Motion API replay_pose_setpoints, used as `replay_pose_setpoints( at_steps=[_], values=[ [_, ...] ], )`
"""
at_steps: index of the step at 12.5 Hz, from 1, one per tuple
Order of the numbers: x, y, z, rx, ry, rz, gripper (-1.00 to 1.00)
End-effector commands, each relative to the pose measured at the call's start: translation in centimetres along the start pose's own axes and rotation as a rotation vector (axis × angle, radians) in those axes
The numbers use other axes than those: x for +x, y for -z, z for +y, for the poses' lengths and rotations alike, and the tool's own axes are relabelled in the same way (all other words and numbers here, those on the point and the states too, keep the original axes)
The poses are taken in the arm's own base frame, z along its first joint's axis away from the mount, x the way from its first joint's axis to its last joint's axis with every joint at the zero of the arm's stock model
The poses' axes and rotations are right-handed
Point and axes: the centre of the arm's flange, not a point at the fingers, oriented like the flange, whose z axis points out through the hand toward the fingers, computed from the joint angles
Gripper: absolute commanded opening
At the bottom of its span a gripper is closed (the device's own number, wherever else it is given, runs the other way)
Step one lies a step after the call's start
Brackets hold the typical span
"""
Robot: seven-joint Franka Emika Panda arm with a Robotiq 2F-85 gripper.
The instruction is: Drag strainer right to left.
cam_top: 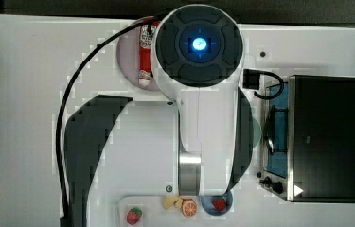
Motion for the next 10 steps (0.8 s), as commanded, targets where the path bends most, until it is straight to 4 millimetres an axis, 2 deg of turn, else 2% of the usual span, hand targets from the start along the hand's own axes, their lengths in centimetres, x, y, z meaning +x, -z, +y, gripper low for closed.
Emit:
replay_pose_setpoints(
  at_steps=[1, 3, 5, 7, 10],
  values=[
    [-8.2, 9.3, 16.6, 0.019, -0.033, 0.02, 0.59],
    [-8.2, 9.1, 16.5, 0.016, -0.031, 0.017, 0.99],
    [-8.2, 7.6, 16.4, -0.005, -0.03, -0.004, 1.0],
    [-8.1, 4.1, 15.8, -0.047, -0.033, -0.044, 1.0],
    [-6.9, -3.2, 13.9, -0.056, -0.071, -0.045, 1.0]
  ],
)
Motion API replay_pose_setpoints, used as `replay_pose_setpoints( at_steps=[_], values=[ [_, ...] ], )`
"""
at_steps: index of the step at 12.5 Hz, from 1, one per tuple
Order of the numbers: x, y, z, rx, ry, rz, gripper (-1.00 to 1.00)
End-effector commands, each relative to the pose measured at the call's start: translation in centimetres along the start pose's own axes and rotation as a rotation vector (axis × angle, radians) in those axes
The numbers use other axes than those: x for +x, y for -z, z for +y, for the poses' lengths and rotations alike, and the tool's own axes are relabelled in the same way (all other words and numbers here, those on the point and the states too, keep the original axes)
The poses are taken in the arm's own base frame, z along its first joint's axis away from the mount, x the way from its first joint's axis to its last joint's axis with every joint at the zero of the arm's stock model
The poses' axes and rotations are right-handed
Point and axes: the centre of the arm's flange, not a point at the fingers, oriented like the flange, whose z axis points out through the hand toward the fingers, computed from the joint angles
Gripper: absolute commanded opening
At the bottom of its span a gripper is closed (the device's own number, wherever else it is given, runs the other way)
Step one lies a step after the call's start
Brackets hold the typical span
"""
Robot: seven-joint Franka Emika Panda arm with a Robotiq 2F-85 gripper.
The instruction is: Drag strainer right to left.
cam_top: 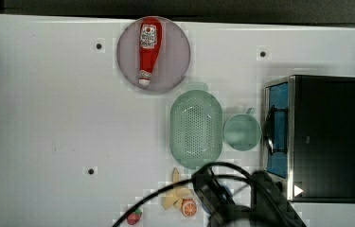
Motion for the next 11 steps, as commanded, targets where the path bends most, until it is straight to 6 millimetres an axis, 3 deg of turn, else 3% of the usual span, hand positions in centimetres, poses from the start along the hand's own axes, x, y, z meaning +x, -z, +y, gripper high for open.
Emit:
replay_pose_setpoints(
  at_steps=[1, 5, 11],
  values=[
    [0.1, -15.0, -2.7, -0.155, -0.036, -0.12, 1.0],
    [0.1, -25.3, -3.6, -0.125, -0.285, -0.07, 1.0],
    [0.6, -37.6, -5.3, -0.187, -0.526, -0.07, 1.0]
  ],
)
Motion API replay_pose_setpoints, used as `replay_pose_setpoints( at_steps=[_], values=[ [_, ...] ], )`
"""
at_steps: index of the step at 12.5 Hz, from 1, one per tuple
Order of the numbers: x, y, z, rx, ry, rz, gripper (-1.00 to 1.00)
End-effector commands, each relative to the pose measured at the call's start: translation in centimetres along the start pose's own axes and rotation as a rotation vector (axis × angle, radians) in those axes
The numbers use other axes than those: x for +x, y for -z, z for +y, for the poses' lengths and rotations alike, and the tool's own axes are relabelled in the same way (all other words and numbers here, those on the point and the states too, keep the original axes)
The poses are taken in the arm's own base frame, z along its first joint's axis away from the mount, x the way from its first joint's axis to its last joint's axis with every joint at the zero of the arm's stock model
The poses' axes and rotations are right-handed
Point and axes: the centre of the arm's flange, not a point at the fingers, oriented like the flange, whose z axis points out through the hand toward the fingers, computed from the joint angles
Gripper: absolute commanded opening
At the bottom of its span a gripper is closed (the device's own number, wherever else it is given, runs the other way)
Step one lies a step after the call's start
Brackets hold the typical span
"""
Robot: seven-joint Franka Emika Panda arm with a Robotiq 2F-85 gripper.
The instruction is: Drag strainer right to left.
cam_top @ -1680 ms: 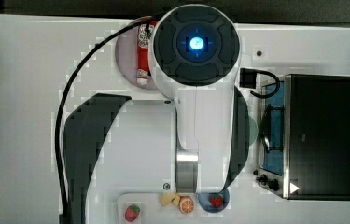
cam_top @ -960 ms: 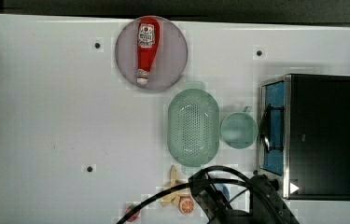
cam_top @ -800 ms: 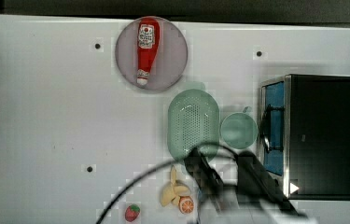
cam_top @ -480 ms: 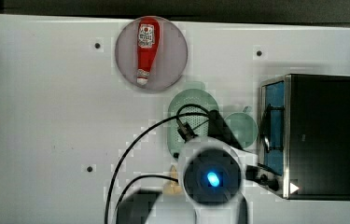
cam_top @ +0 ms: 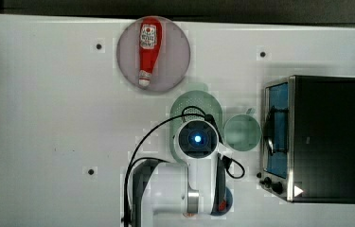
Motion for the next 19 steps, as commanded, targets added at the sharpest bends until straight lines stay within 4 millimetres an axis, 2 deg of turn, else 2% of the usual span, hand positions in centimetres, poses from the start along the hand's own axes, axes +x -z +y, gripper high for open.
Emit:
replay_pose_setpoints(
  at_steps=[1, 3, 5, 9, 11, 19],
  values=[
    [0.8, -1.2, -1.5, 0.078, -0.189, 0.015, 1.0],
    [0.2, -4.1, -2.8, 0.13, -0.169, 0.028, 1.0],
    [-0.4, -7.1, -3.3, 0.128, -0.172, 0.024, 1.0],
    [-1.7, -10.5, -3.8, 0.137, -0.23, 0.018, 1.0],
    [-2.2, -11.2, -3.8, 0.123, -0.241, 0.014, 1.0],
    [-6.7, -11.1, -5.2, 0.137, -0.234, 0.001, 1.0]
  ],
)
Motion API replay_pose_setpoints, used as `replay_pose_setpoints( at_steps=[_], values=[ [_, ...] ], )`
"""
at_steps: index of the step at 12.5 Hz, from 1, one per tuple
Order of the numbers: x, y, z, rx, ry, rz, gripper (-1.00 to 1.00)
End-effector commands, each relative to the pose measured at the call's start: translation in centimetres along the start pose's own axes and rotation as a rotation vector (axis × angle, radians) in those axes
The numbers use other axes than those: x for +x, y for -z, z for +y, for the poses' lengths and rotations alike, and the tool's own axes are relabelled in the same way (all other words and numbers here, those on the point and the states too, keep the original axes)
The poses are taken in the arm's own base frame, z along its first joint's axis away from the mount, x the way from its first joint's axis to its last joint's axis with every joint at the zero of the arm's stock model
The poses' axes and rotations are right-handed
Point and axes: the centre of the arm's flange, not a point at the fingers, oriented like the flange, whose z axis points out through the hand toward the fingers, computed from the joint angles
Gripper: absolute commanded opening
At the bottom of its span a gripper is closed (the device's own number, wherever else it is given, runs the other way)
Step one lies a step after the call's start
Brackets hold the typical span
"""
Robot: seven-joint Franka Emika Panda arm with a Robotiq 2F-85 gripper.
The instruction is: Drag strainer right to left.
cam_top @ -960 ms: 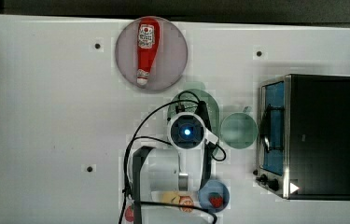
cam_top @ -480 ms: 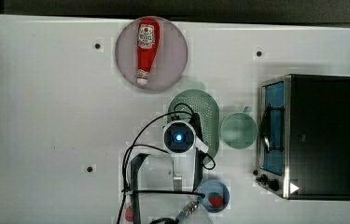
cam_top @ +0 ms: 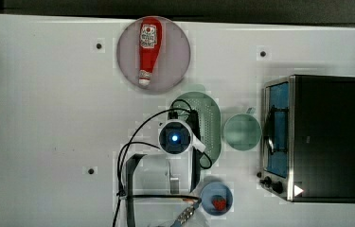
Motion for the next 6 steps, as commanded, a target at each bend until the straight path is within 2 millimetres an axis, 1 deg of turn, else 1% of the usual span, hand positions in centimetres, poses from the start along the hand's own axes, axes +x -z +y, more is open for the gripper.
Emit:
replay_pose_setpoints(
  at_steps=[1, 3, 6],
  values=[
    [-4.0, 0.3, -0.2, 0.009, -0.038, -0.009, 1.0],
    [-6.4, 0.4, -0.3, 0.011, -0.062, -0.017, 1.0],
    [-10.8, 0.6, -0.2, 0.013, -0.093, -0.036, 1.0]
  ],
)
